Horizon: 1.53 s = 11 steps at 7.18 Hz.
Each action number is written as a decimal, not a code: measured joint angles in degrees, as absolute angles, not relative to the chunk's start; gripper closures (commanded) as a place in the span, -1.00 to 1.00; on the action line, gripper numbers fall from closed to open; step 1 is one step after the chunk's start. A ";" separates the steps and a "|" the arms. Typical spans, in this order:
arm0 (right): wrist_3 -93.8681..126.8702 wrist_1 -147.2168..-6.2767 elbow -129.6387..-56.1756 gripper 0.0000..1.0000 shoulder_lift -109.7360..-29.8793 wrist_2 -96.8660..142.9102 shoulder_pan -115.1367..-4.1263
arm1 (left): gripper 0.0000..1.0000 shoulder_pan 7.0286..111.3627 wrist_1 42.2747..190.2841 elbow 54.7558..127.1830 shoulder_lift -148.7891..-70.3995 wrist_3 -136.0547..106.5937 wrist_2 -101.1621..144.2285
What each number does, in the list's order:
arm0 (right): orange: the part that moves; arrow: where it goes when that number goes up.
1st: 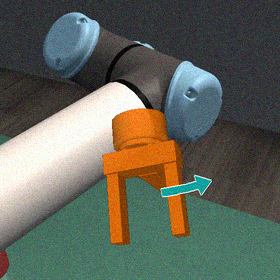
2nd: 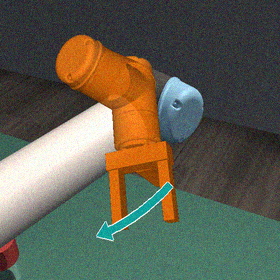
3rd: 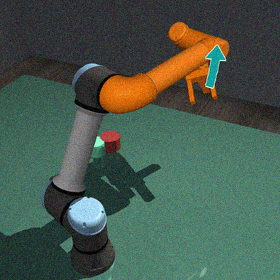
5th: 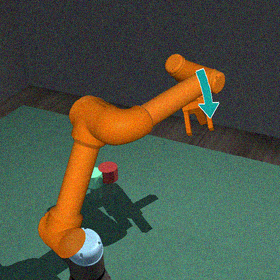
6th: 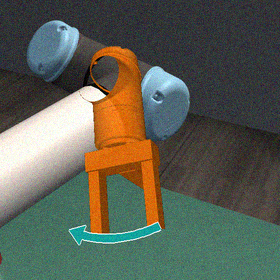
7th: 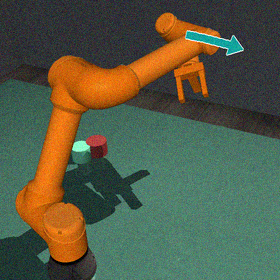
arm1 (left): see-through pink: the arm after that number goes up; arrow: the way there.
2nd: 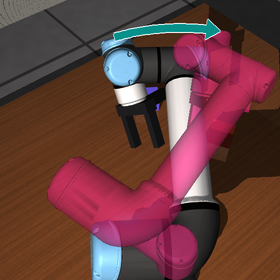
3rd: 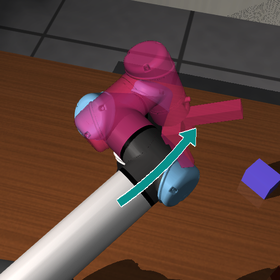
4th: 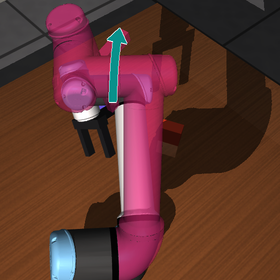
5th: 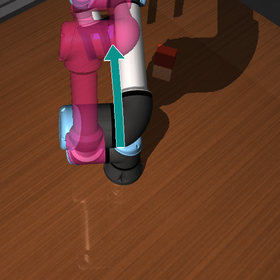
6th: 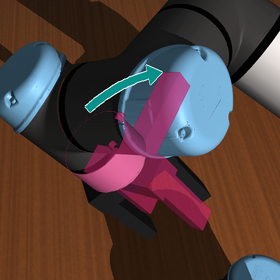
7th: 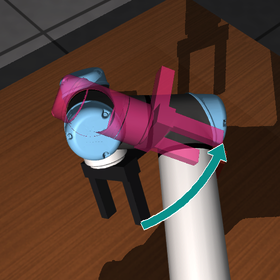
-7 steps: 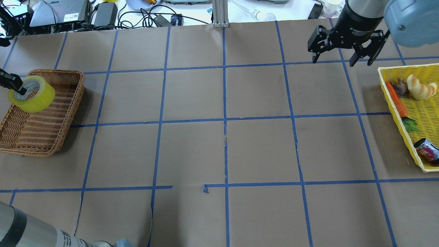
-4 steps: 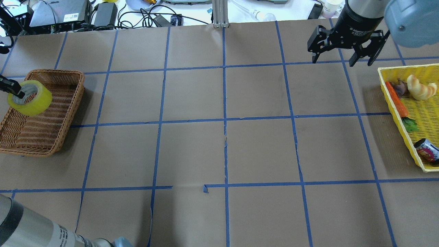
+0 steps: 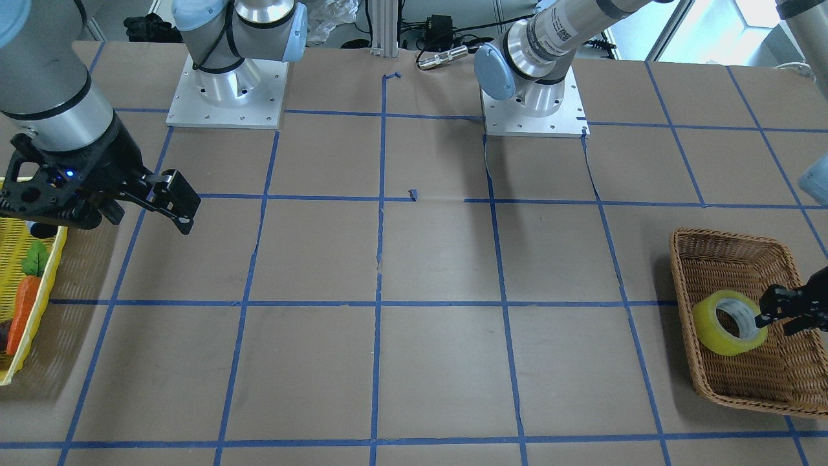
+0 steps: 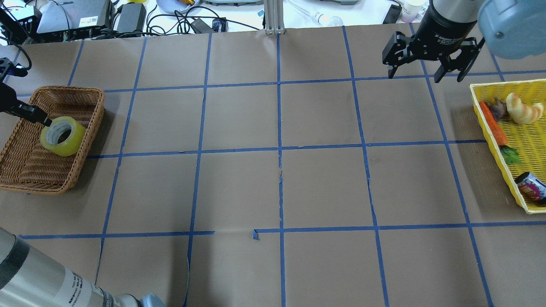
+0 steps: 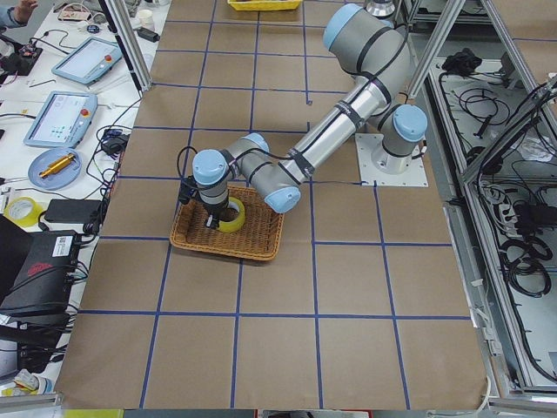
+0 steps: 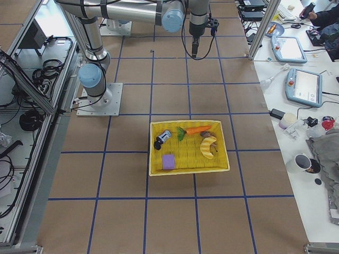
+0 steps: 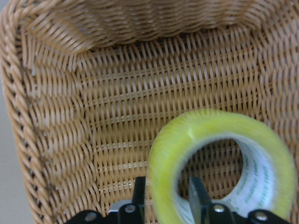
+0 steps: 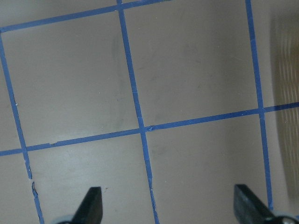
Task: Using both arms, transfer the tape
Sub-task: 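Open the left gripper and raise it away from the basket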
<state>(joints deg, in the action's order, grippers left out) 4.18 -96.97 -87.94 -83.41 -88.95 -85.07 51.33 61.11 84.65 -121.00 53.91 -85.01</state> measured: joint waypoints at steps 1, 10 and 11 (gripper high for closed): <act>4.20 -96.97 -87.97 -1.00 -83.41 -88.91 -85.06 | -0.61 52.53 61.39 84.21 -119.63 52.25 -84.63; 3.71 -96.82 -87.86 -1.00 -83.41 -88.77 -84.98 | -1.00 88.06 79.41 87.77 -92.65 -0.93 -86.91; 3.57 -96.76 -87.55 -1.00 -83.51 -88.62 -84.98 | -1.00 88.41 79.66 88.75 -91.66 -1.19 -87.08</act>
<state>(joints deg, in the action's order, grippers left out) 3.57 -96.76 -87.55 -83.51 -88.62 -84.98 88.41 79.66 88.75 -91.66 -1.19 -87.08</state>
